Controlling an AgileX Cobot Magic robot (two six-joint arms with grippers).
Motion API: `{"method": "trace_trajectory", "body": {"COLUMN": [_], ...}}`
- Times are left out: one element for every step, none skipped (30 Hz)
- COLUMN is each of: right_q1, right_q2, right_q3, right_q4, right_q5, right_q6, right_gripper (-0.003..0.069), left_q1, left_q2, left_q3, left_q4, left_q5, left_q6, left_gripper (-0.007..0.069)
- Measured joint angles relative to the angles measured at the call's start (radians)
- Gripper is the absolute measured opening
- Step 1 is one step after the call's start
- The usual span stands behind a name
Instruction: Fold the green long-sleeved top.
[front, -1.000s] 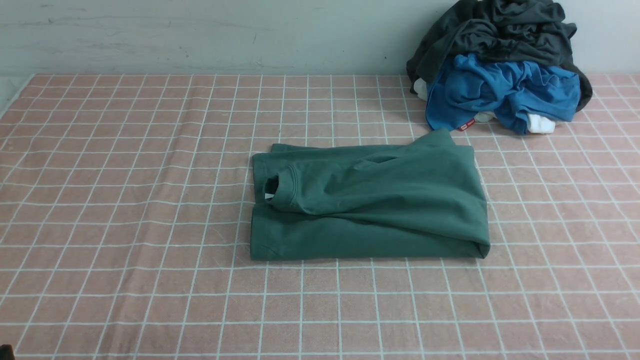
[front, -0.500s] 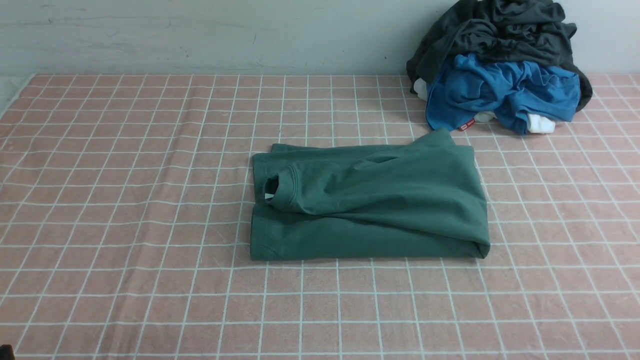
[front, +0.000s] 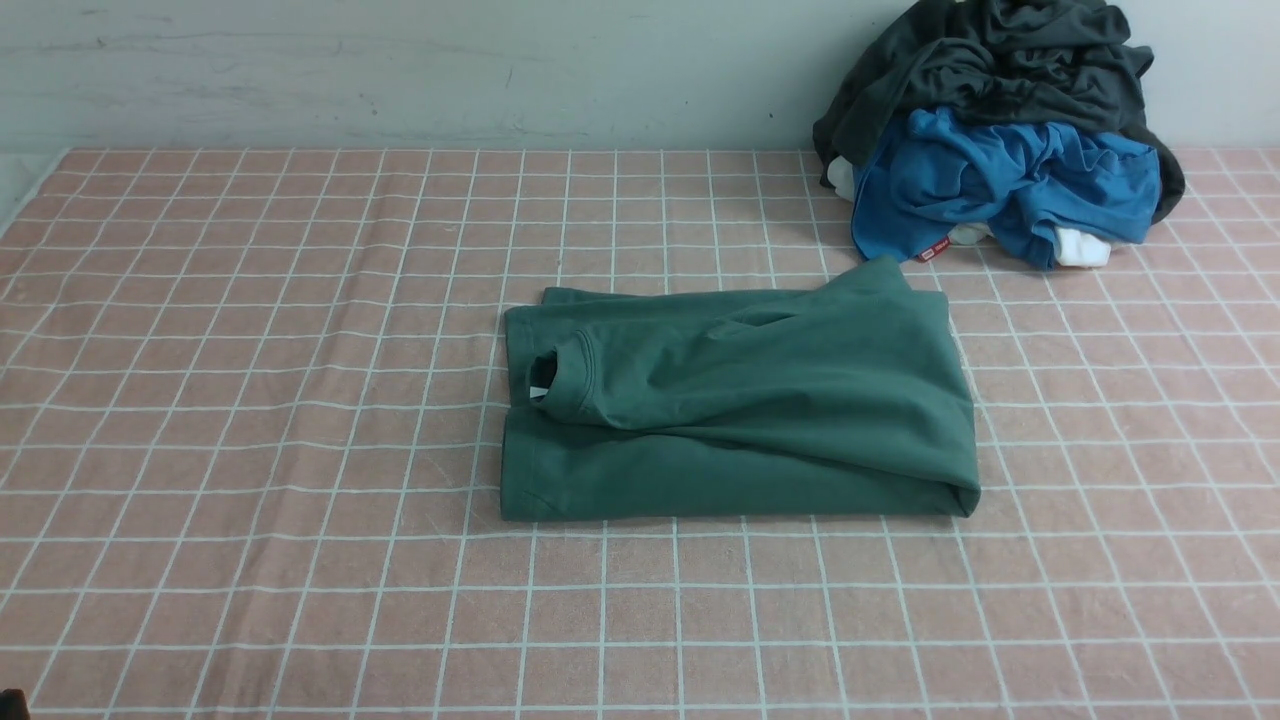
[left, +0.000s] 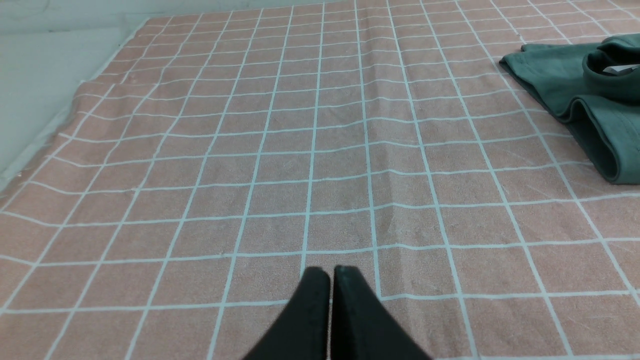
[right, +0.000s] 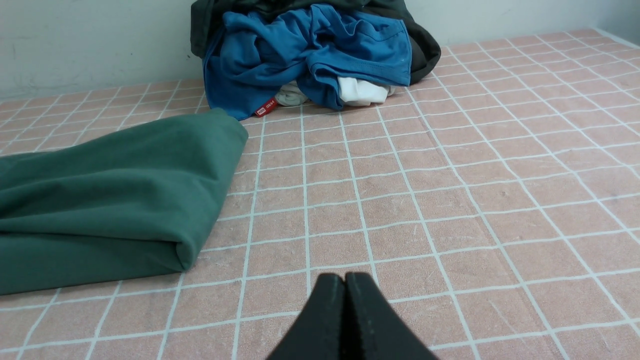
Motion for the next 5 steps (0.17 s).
{"method": "trace_trajectory", "body": {"right_q1": [0.000, 0.000, 0.000, 0.000, 0.000], "right_q2": [0.000, 0.000, 0.000, 0.000, 0.000], "right_q3": [0.000, 0.000, 0.000, 0.000, 0.000], "right_q4": [0.000, 0.000, 0.000, 0.000, 0.000], "right_q5": [0.000, 0.000, 0.000, 0.000, 0.000], "right_q6": [0.000, 0.000, 0.000, 0.000, 0.000], "right_gripper": [-0.0014, -0.0014, -0.0014, -0.0014, -0.0014], "left_q1": [0.000, 0.000, 0.000, 0.000, 0.000], "left_q2": [0.000, 0.000, 0.000, 0.000, 0.000], "left_q3": [0.000, 0.000, 0.000, 0.000, 0.000], "left_q4": [0.000, 0.000, 0.000, 0.000, 0.000], "left_q5": [0.000, 0.000, 0.000, 0.000, 0.000], "left_q6": [0.000, 0.000, 0.000, 0.000, 0.000], "left_gripper": [-0.0003, -0.0003, -0.0003, -0.0003, -0.0003]}}
